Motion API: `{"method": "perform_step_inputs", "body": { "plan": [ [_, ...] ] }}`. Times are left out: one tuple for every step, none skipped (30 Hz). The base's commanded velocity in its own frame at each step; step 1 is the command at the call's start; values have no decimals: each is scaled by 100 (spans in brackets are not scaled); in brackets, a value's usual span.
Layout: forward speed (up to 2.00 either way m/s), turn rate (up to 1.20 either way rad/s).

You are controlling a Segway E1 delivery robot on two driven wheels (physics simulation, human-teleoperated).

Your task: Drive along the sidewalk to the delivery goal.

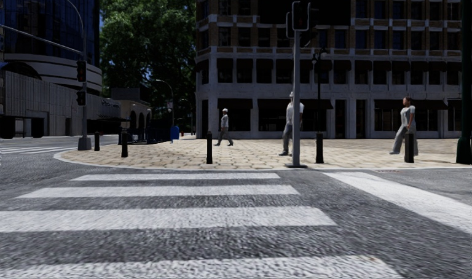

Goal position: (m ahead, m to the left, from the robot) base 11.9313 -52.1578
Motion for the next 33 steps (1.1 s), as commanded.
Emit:
{"method": "perform_step_inputs", "body": {
  "plan": [
    [164,50],
    [153,55],
    [150,56],
    [150,56],
    [148,56],
    [147,56],
    [147,56],
    [147,56],
    [147,56],
    [147,56],
    [147,56],
    [147,56],
    [147,56],
    [147,56],
    [147,56],
    [147,56],
    [147,56],
    [147,56],
    [147,56],
    [147,56],
    [147,56],
    [147,56],
    [147,56],
    [147,56],
    [147,56],
    [147,56],
    [147,56],
    [147,56],
    [147,56],
    [147,56],
    [148,56],
    [148,56],
    [148,56]
  ]
}}
